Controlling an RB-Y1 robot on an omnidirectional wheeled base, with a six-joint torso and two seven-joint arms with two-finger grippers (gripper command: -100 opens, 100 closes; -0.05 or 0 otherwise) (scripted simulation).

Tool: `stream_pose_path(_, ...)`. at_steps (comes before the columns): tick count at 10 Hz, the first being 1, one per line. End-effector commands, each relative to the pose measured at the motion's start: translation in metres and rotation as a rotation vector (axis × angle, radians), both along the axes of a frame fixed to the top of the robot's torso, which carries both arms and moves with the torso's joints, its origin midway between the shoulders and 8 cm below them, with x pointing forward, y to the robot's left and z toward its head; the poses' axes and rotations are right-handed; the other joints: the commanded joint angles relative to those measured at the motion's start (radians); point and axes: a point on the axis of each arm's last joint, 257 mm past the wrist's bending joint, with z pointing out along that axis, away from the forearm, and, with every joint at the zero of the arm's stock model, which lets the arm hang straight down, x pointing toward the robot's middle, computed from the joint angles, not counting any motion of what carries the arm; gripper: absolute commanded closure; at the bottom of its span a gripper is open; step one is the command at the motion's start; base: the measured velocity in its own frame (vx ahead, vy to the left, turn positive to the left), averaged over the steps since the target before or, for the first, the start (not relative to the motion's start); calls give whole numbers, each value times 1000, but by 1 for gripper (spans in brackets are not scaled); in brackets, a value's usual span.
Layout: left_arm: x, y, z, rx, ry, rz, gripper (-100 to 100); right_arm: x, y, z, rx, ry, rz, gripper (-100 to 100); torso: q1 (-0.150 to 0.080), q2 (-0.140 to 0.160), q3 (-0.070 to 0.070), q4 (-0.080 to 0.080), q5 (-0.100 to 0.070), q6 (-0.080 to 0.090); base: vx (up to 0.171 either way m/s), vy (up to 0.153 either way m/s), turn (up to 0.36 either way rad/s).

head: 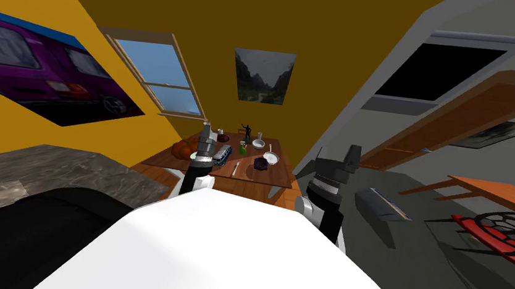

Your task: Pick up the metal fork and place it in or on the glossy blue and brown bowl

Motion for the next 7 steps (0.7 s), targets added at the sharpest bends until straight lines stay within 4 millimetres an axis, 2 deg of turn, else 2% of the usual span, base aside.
stream_pose_path(1, 3, -1, -6, 29, 21, -6, -100, 0, 0, 0, 0, 0, 0, 0, 0, 0, 0, 0, 0, 0, -12, 8, -47)
stream_pose_path(4, 14, 4, -29, 88, 97, -8, -100, 0, 0, 0, 0, 0, 0, 0, 2, 2, 1, 0, 0, 0, -40, 27, -78)
stream_pose_path(7, 27, 17, -66, 136, 205, 8, -100, 0, 0, 0, 0, 0, 0, 0, 3, 5, 3, 1, 1, 0, -63, 45, -134)
